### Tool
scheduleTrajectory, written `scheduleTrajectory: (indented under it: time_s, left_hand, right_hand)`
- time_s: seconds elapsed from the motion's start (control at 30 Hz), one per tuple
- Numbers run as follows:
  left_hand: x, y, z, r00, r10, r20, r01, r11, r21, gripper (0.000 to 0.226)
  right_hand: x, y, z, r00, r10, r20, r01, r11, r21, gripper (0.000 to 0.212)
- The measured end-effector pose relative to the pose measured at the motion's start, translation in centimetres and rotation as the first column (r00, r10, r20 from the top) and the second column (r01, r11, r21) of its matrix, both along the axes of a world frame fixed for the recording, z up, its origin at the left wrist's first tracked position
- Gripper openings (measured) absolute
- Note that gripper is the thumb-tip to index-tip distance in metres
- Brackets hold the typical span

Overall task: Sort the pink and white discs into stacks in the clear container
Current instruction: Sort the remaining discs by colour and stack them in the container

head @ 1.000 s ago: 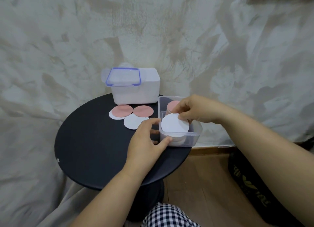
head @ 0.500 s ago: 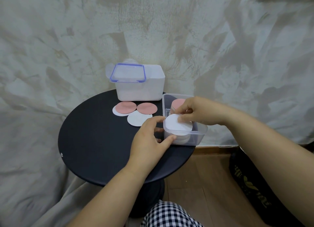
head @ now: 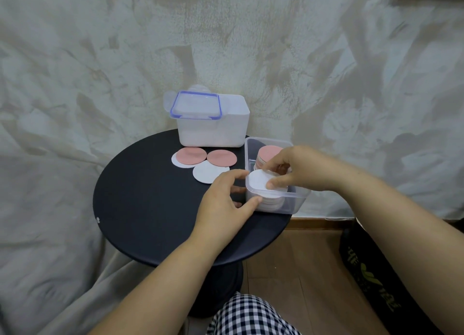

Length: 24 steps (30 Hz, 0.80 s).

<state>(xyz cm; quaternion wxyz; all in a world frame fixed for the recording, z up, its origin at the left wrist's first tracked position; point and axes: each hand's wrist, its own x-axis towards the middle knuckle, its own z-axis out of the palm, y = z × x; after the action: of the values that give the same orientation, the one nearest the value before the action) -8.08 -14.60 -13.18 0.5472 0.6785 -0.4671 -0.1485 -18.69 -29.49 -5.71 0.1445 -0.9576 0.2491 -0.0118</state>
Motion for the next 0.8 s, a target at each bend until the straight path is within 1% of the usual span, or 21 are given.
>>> scheduleTrajectory:
  time_s: [0.07,0.13,0.17,0.23,0.3,0.37,0.43,0.53,0.6,0.63,0.7,0.8]
  left_hand:
    - [0.5,0.4,0.2,1.0,-0.014,-0.021,0.013,1.0,-0.023,0.038]
    - [1.6,0.8,0.5,0.999,0.025,-0.024,-0.026,0.999,-0.027,0.034]
    - [2.5,1.0,0.6,0.998,0.058,-0.001,-0.058,0.998,-0.023,0.032]
    - [4.6,1.2,0.9,0.988,0.12,0.097,-0.124,0.992,0.038,0.031]
    - [7.2,0.8,0.7,0.961,0.141,0.236,-0.181,0.971,0.158,0.034]
    - [9.6,0.1,0.3,0.919,0.073,0.388,-0.191,0.942,0.276,0.041]
    - [11.2,-0.2,0.2,0.887,-0.047,0.459,-0.144,0.917,0.372,0.045]
    - [11.7,0.4,0.8,0.853,-0.139,0.503,-0.134,0.874,0.468,0.039]
    - [11.8,1.3,0.6,0.824,-0.144,0.548,-0.174,0.856,0.487,0.038]
    - [12.0,2.0,0.4,0.812,-0.124,0.571,-0.208,0.851,0.482,0.037]
    - [12.4,3.7,-0.1,0.799,-0.062,0.597,-0.269,0.852,0.449,0.038]
    - [12.4,6.2,-0.4,0.798,0.029,0.601,-0.313,0.873,0.374,0.036]
  right_hand:
    - [-0.3,0.4,0.3,1.0,0.006,0.02,-0.005,0.999,-0.034,0.03]
    - [-0.5,0.8,0.8,0.994,0.001,0.109,0.002,1.0,-0.029,0.026]
    - [-0.5,1.1,1.2,0.986,-0.004,0.169,0.007,1.0,-0.016,0.025]
    - [0.0,1.9,1.7,0.959,-0.011,0.283,0.005,1.0,0.022,0.021]
    - [1.1,3.1,1.9,0.931,0.014,0.364,-0.034,0.998,0.047,0.019]
    - [2.8,4.9,1.7,0.917,0.054,0.396,-0.084,0.995,0.059,0.021]
    - [4.8,6.7,1.0,0.909,0.1,0.404,-0.141,0.987,0.073,0.025]
    - [7.5,8.6,-0.8,0.919,0.108,0.379,-0.186,0.966,0.177,0.036]
    - [9.1,8.8,-2.4,0.952,0.042,0.302,-0.115,0.967,0.226,0.046]
    - [9.8,8.7,-3.1,0.972,0.0,0.234,-0.052,0.975,0.214,0.053]
    - [11.0,8.6,-4.2,0.99,-0.063,0.127,0.048,0.992,0.119,0.062]
    - [12.1,8.1,-5.8,0.989,-0.133,0.069,0.134,0.991,0.0,0.068]
